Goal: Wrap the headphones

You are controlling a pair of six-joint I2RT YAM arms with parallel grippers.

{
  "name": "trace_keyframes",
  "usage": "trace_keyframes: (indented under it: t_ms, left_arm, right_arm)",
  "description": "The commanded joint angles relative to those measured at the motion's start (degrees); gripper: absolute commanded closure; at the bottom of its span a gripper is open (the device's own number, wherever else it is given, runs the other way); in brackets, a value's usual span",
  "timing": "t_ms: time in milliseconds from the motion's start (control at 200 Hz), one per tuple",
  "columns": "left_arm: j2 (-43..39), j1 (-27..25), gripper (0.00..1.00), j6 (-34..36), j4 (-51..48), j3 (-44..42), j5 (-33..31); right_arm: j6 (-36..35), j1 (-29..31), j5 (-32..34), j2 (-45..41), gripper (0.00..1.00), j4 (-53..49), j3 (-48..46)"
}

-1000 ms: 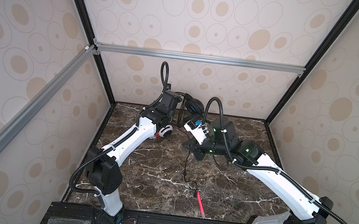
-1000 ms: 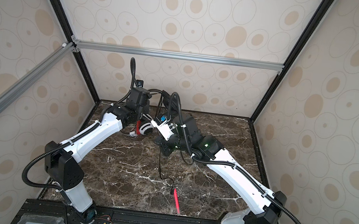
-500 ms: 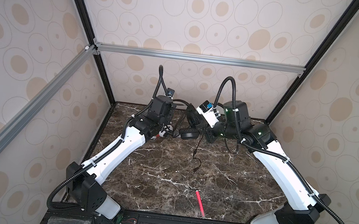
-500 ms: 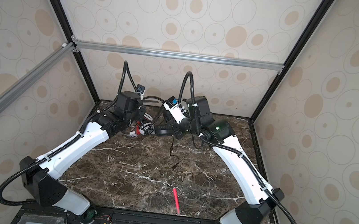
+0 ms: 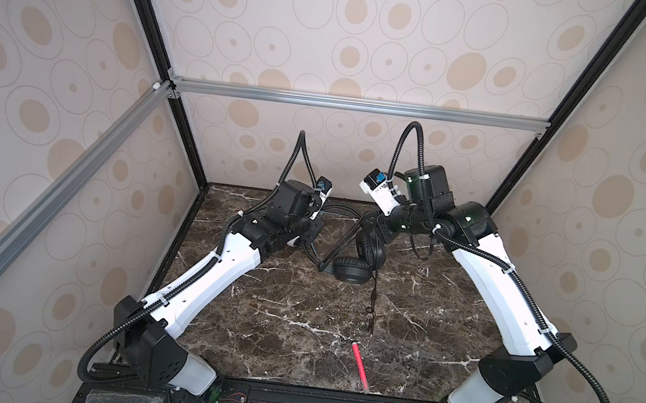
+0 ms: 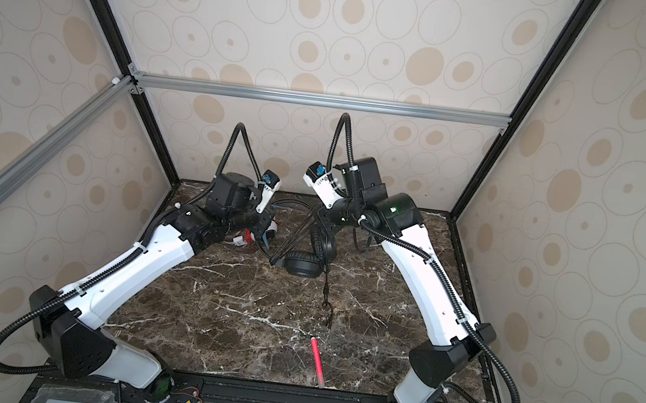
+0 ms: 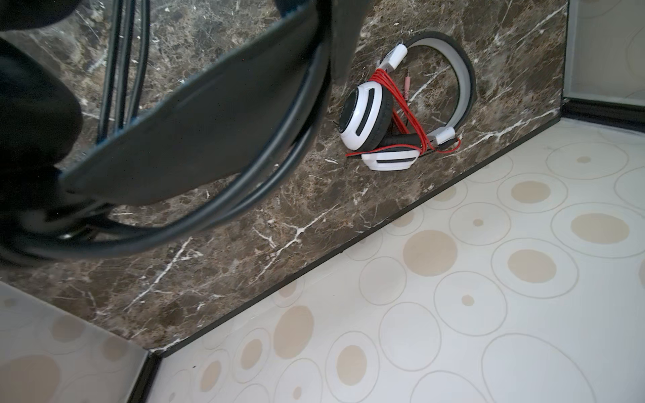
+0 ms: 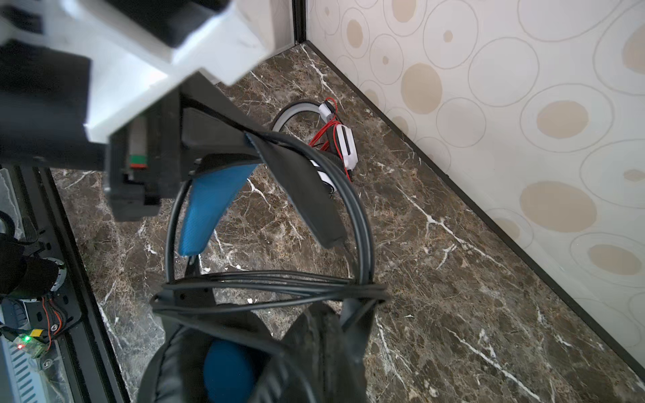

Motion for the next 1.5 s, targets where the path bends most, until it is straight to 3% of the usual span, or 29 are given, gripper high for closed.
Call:
trace_keyframes:
  t_ms: [0,95,310,685,820,1060,1335,1495]
  left_arm:
    - [-3.2,-0.8,1.00,2.6,-3.1,0.8,4.7]
    - [-3.9,-2.3,1.00,2.2,-3.6,1.3,5.5]
    - [-5.9,-3.3,1.00,1.7,-2.6,-0.6,4.2]
    - [-5.5,-3.6,1.00,5.5,-5.9,-2.1,-4.5]
    - [-4.2,-3.7,1.00,6.7,-7.6,-0.1,-6.8]
    - [-2.1,-4.4,1.00,6.8,-7.6,1.8,-3.7]
    - [-3.0,-6.8,1.00,7.6,-7.8,3.1,0.0]
    - [-3.0,-7.4,1.00,5.6,-9.2,5.7,2.6]
  right_arm:
    - [1.6,-4.1,0.5,-0.1,0.99,1.9,1.7]
    - [3.4,-6.9,-2.3,-0.5,0.98,3.2,0.5]
    - [2.9,-8.0,-0.6,0.4,0.95,1.7,2.3]
    - [-0.2,-8.0,4.9,-0.3,0.94,-1.1,3.7]
    - [-2.7,-7.7,3.8,-2.3,0.94,-0.5,1.2]
    - [-3.5,-6.5,0.5,-6.7,0.93,5.2,-4.3]
    - [-0.3,-6.9,3.6,-3.9,0.91,7.0,-3.3]
    - [1.9,-8.7,1.8,-3.1,0.93,10.1,-6.1]
